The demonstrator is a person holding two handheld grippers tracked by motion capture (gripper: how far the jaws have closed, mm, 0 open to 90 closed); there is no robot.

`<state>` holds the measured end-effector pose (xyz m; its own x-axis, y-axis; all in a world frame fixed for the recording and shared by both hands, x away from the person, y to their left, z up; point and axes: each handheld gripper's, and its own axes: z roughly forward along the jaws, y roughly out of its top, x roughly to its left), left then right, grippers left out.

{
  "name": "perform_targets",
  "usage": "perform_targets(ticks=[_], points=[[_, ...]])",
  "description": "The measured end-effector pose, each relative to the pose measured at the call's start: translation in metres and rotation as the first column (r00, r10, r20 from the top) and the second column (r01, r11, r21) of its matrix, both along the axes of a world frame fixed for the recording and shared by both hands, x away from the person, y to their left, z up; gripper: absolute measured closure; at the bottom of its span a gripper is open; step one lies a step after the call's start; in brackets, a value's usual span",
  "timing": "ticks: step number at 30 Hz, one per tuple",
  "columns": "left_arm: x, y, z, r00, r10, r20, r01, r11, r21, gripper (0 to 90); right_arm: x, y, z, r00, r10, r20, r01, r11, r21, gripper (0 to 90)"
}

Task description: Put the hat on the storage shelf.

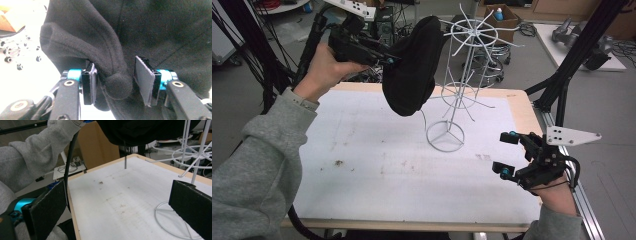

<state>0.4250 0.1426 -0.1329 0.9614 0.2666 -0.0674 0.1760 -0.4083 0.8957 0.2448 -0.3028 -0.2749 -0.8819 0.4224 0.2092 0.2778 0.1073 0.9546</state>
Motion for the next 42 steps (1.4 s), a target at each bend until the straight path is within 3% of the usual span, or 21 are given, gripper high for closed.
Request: perform_targets(ticks=[8, 11, 16, 20, 25, 29, 31, 34, 37, 42], points=[[-0.001, 0.008, 0.002, 0.9995, 0.026, -0.016, -0.026, 0.9995, 0.017, 38.6, 0.002, 0.003, -0.001, 1.0000, 0.005, -0.005, -0.005, 1.000, -0.006, 0.7], [-0.002, 0.010, 0.003, 0.9993, 0.033, -0.014, -0.033, 0.9994, 0.002, 33.2, 0.003, 0.004, -0.001, 1.0000, 0.005, -0.004, -0.005, 1.000, -0.009, 0.7], [-0.009, 0.014, 0.011, 1.0000, 0.006, -0.004, -0.006, 0.9985, -0.055, 30.4, 0.003, 0.005, -0.002, 0.9999, 0.006, -0.008, -0.006, 1.000, -0.009, 0.7], [-0.014, 0.017, 0.013, 1.0000, -0.001, 0.006, 0.002, 0.9984, -0.057, 26.5, 0.004, 0.005, -0.003, 0.9999, 0.008, -0.008, -0.008, 1.000, -0.012, 0.7], [-0.020, 0.026, 0.016, 0.9996, -0.030, 0.003, 0.030, 0.9964, -0.079, 12.9, 0.004, 0.006, -0.002, 0.9999, 0.013, -0.009, -0.013, 1.000, -0.014, 0.7], [-0.029, 0.034, 0.019, 0.9991, -0.042, 0.003, 0.042, 0.9971, -0.063, 7.1, 0.004, 0.006, -0.002, 0.9999, 0.013, -0.005, -0.013, 1.000, -0.012, 0.7], [-0.035, 0.039, 0.017, 0.9991, -0.041, 0.012, 0.042, 0.9959, -0.080, 6.9, 0.005, 0.006, -0.002, 0.9999, 0.012, -0.005, -0.012, 1.000, -0.011, 0.7], [-0.041, 0.046, 0.013, 0.9997, -0.023, 0.012, 0.024, 0.9970, -0.073, 6.9, 0.006, 0.006, -0.002, 0.9999, 0.013, -0.008, -0.013, 1.000, -0.012, 0.7], [-0.047, 0.055, 0.007, 0.9999, -0.014, 0.006, 0.015, 0.9949, -0.100, 6.9, 0.007, 0.007, -0.003, 0.9998, 0.015, -0.015, -0.015, 1.000, -0.012, 0.7], [-0.062, 0.071, -0.003, 0.9990, 0.036, 0.026, -0.033, 0.9937, -0.107, 7.7, 0.008, 0.009, -0.002, 0.9999, 0.016, -0.003, -0.016, 1.000, -0.017, 0.7]])
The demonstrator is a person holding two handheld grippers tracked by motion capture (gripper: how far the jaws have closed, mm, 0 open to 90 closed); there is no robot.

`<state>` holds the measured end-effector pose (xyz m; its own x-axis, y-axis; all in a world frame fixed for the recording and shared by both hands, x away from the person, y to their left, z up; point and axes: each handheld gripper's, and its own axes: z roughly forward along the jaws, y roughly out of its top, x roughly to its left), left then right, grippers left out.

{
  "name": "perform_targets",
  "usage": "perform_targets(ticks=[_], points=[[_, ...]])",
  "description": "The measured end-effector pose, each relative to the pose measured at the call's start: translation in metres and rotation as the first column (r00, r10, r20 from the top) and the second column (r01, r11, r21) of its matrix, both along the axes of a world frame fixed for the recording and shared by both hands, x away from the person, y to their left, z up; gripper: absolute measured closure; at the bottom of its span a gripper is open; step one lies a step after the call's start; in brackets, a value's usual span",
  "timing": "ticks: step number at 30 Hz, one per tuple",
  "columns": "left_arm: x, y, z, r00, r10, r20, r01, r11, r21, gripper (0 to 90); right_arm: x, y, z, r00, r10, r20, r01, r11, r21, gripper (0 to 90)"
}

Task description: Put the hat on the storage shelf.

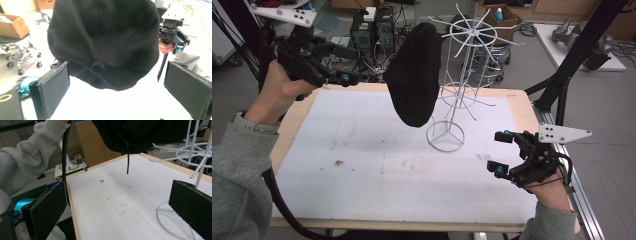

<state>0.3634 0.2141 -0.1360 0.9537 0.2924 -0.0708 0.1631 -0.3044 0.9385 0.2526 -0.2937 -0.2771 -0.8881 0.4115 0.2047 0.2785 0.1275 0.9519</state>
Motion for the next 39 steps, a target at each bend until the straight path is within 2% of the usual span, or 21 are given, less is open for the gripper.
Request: perform_targets(ticks=[2, 3, 9, 11, 13, 16, 22, 28, 31, 33, 36, 39], points=[[-0.008, 0.008, -0.005, 0.9994, 0.020, 0.027, -0.020, 0.9998, -0.003, 8.5, 0.000, 0.000, 0.001, 1.0000, -0.009, 0.003, 0.009, 1.000, 0.001, 0.7], [-0.012, 0.011, -0.009, 0.9992, 0.026, 0.030, -0.026, 0.9995, -0.018, 8.6, 0.001, 0.000, 0.001, 1.0000, -0.008, 0.003, 0.008, 1.000, 0.000, 0.7], [-0.033, 0.028, -0.031, 0.9957, 0.083, 0.041, -0.081, 0.9960, -0.035, 8.5, 0.006, 0.001, 0.004, 0.9996, -0.018, 0.021, 0.018, 1.000, 0.013, 0.7], [-0.038, 0.033, -0.036, 0.9939, 0.098, 0.051, -0.097, 0.9951, -0.018, 8.0, 0.008, 0.003, 0.004, 0.9993, -0.024, 0.028, 0.023, 1.000, 0.010, 0.7], [-0.043, 0.036, -0.041, 0.9921, 0.111, 0.059, -0.110, 0.9937, -0.023, 7.4, 0.009, 0.003, 0.005, 0.9992, -0.025, 0.030, 0.025, 1.000, 0.013, 0.7], [-0.050, 0.040, -0.048, 0.9889, 0.131, 0.071, -0.130, 0.9914, -0.009, 7.4, 0.011, 0.004, 0.007, 0.9981, -0.041, 0.047, 0.040, 0.999, 0.018, 0.7], [-0.058, 0.055, -0.063, 0.9863, 0.154, 0.059, -0.151, 0.9875, -0.045, 7.4, 0.010, 0.006, 0.010, 0.9959, -0.065, 0.064, 0.064, 0.998, 0.014, 0.6], [-0.068, 0.075, -0.080, 0.9798, 0.193, 0.050, -0.190, 0.9794, -0.069, 7.4, 0.008, 0.005, 0.013, 0.9925, -0.091, 0.082, 0.088, 0.996, 0.030, 0.7], [-0.075, 0.087, -0.089, 0.9782, 0.204, 0.042, -0.199, 0.9759, -0.089, 7.4, 0.008, 0.006, 0.013, 0.9918, -0.101, 0.078, 0.100, 0.995, 0.022, 0.7], [-0.079, 0.095, -0.095, 0.9739, 0.223, 0.041, -0.218, 0.9703, -0.105, 7.4, 0.009, 0.007, 0.013, 0.9910, -0.109, 0.078, 0.107, 0.994, 0.020, 0.7], [-0.082, 0.104, -0.105, 0.9720, 0.234, 0.026, -0.229, 0.9653, -0.126, 7.4, 0.010, 0.008, 0.012, 0.9902, -0.117, 0.076, 0.116, 0.993, 0.015, 0.7], [-0.084, 0.108, -0.112, 0.9718, 0.235, 0.016, -0.231, 0.9645, -0.127, 7.4, 0.013, 0.008, 0.010, 0.9894, -0.128, 0.068, 0.128, 0.992, 0.012, 0.7]])
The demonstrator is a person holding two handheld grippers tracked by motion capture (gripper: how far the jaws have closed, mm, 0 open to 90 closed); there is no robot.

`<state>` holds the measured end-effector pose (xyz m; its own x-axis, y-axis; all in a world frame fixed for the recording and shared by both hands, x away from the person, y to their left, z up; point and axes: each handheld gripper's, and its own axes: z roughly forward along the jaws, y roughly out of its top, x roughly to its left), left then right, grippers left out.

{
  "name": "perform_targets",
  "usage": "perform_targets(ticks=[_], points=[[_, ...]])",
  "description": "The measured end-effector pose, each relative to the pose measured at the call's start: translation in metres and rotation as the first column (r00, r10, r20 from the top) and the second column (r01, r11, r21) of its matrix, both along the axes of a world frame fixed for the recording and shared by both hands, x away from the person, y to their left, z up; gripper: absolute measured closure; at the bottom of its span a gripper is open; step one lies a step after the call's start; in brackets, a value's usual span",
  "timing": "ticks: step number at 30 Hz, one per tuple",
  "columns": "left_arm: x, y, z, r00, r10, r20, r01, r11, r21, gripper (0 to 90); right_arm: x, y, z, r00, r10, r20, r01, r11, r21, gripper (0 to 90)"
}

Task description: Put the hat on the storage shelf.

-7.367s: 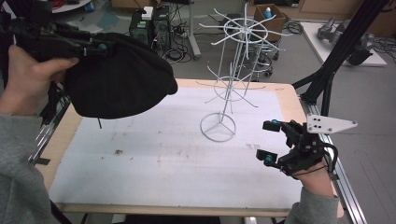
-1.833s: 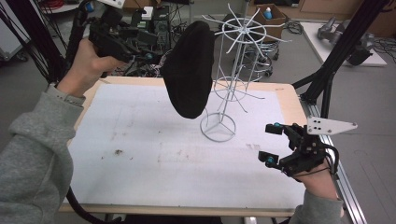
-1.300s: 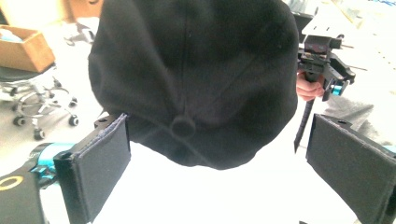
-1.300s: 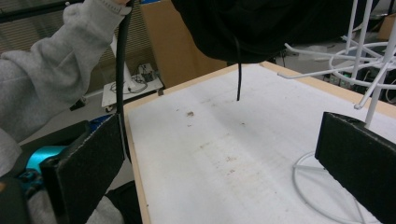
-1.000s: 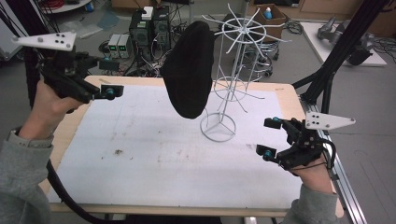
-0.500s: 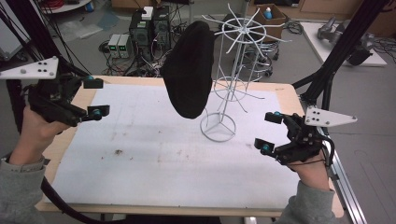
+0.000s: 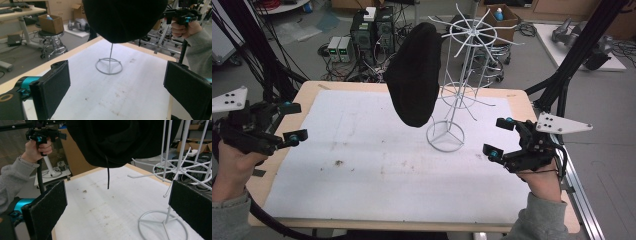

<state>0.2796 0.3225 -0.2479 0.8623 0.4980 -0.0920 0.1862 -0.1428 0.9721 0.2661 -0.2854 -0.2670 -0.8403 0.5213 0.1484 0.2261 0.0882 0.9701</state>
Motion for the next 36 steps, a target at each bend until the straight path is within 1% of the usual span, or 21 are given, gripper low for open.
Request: perform_targets(ticks=[1, 2, 4, 6, 8, 10, 13, 14, 16, 20, 23, 27, 28, 29, 30, 31, 32, 34, 36], points=[[-0.001, 0.001, -0.001, 1.0000, 0.002, -0.002, -0.002, 1.0000, 0.005, 7.4, 0.001, 0.000, 0.000, 1.0000, 0.000, 0.005, 0.000, 1.000, -0.002, 0.7], [-0.002, 0.001, -0.003, 1.0000, 0.007, -0.003, -0.007, 0.9999, 0.011, 7.4, 0.001, 0.001, 0.000, 1.0000, 0.000, -0.002, 0.000, 1.000, 0.000, 0.6], [-0.005, 0.001, -0.003, 0.9999, 0.015, 0.004, -0.016, 0.9995, 0.028, 7.4, 0.001, 0.001, 0.000, 1.0000, -0.001, 0.006, 0.001, 1.000, 0.001, 0.7], [-0.008, 0.002, -0.003, 0.9997, 0.019, 0.013, -0.019, 0.9992, 0.034, 7.4, 0.001, 0.000, 0.000, 0.9999, -0.005, 0.012, 0.005, 1.000, 0.006, 0.7], [-0.012, 0.002, -0.004, 0.9992, 0.033, 0.021, -0.034, 0.9985, 0.044, 7.4, 0.001, -0.001, 0.001, 0.9999, -0.010, 0.012, 0.010, 1.000, 0.009, 0.7], [-0.015, 0.002, -0.005, 0.9992, 0.035, 0.020, -0.036, 0.9984, 0.044, 7.4, 0.000, -0.001, 0.001, 0.9999, -0.010, 0.014, 0.009, 1.000, 0.011, 0.7], [-0.019, 0.001, -0.006, 0.9979, 0.057, 0.031, -0.059, 0.9960, 0.067, 7.4, 0.000, -0.001, 0.001, 0.9999, -0.010, 0.014, 0.010, 1.000, 0.015, 0.7], [-0.020, 0.000, -0.006, 0.9982, 0.053, 0.028, -0.055, 0.9962, 0.068, 7.4, 0.000, -0.001, 0.001, 0.9999, -0.008, 0.015, 0.008, 1.000, 0.015, 0.7], [-0.022, 0.000, -0.006, 0.9977, 0.059, 0.033, -0.061, 0.9957, 0.070, 7.4, 0.000, -0.001, 0.002, 0.9998, -0.009, 0.019, 0.009, 1.000, 0.016, 0.7], [-0.023, 0.004, -0.009, 0.9973, 0.067, 0.028, -0.069, 0.9956, 0.064, 7.4, 0.000, -0.001, 0.002, 0.9997, -0.008, 0.023, 0.008, 1.000, 0.015, 0.6], [-0.022, 0.007, -0.011, 0.9966, 0.080, 0.017, -0.081, 0.9948, 0.062, 7.4, 0.000, -0.002, 0.002, 0.9995, -0.026, 0.017, 0.026, 1.000, 0.009, 0.7], [-0.022, 0.009, -0.014, 0.9955, 0.095, 0.007, -0.095, 0.9931, 0.068, 7.4, -0.001, -0.004, 0.002, 0.9986, -0.047, 0.025, 0.047, 0.999, 0.014, 0.7], [-0.023, 0.009, -0.015, 0.9950, 0.100, 0.008, -0.100, 0.9918, 0.079, 7.4, -0.002, -0.004, 0.002, 0.9983, -0.053, 0.023, 0.053, 0.999, 0.014, 0.7], [-0.024, 0.009, -0.017, 0.9948, 0.101, 0.009, -0.102, 0.9895, 0.103, 7.4, -0.002, -0.005, 0.002, 0.9977, -0.063, 0.027, 0.062, 0.998, 0.016, 0.7], [-0.025, 0.010, -0.019, 0.9937, 0.112, 0.006, -0.112, 0.9877, 0.110, 7.4, -0.002, -0.005, 0.002, 0.9971, -0.072, 0.026, 0.072, 0.997, 0.020, 0.7], [-0.026, 0.012, -0.020, 0.9928, 0.120, -0.002, -0.119, 0.9872, 0.106, 7.4, -0.001, -0.005, 0.002, 0.9962, -0.081, 0.033, 0.080, 0.997, 0.022, 0.7], [-0.026, 0.014, -0.021, 0.9929, 0.119, -0.007, -0.118, 0.9883, 0.097, 7.4, -0.001, -0.005, 0.002, 0.9958, -0.087, 0.028, 0.086, 0.996, 0.025, 0.7], [-0.029, 0.016, -0.019, 0.9924, 0.123, -0.004, -0.122, 0.9886, 0.087, 7.4, -0.001, -0.004, 0.003, 0.9942, -0.104, 0.029, 0.103, 0.994, 0.031, 0.7], [-0.031, 0.017, -0.018, 0.9917, 0.129, 0.008, -0.129, 0.9882, 0.083, 7.4, -0.001, -0.003, 0.004, 0.9930, -0.114, 0.034, 0.112, 0.993, 0.037, 0.7]])
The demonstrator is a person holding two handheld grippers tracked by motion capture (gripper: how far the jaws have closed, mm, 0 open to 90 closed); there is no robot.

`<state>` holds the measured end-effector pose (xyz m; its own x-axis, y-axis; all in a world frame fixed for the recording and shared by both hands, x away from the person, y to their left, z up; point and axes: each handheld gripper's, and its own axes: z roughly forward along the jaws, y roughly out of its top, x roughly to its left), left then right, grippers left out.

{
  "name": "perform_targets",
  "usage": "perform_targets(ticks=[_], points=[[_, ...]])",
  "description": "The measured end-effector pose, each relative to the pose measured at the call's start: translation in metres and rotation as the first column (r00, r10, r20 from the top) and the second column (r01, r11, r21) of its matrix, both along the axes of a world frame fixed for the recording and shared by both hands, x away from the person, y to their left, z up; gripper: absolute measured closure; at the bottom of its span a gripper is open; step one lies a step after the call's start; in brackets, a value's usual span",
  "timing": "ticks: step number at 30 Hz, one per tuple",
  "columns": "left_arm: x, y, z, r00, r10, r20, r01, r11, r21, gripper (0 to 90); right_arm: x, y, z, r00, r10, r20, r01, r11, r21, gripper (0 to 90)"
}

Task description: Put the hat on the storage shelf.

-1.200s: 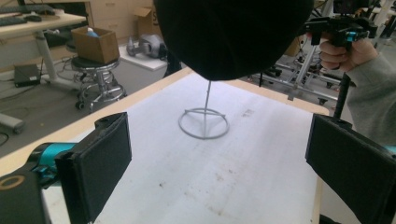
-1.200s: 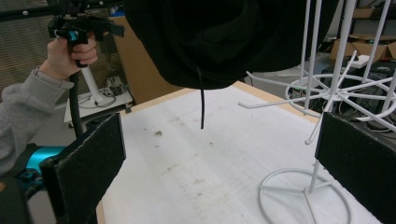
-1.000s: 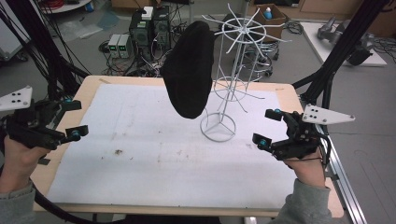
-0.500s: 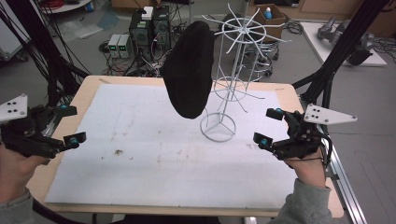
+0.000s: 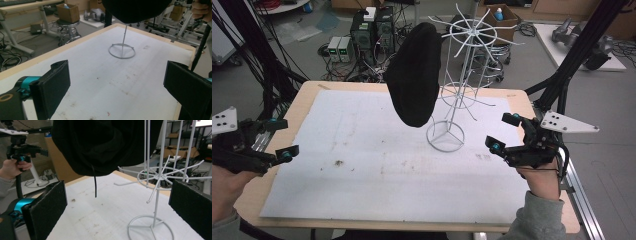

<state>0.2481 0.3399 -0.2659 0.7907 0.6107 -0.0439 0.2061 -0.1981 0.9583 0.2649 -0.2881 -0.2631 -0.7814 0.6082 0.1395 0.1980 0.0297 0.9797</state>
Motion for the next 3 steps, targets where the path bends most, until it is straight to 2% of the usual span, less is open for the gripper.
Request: perform_targets(ticks=[3], points=[[-0.0022, 0.0028, 0.0000, 0.9999, 0.013, 0.008, -0.013, 0.9998, -0.014, 7.4, -0.0019, 0.0017, 0.0019, 0.9999, 0.000, 0.011, 0.000, 1.000, 0.001, 0.7]])
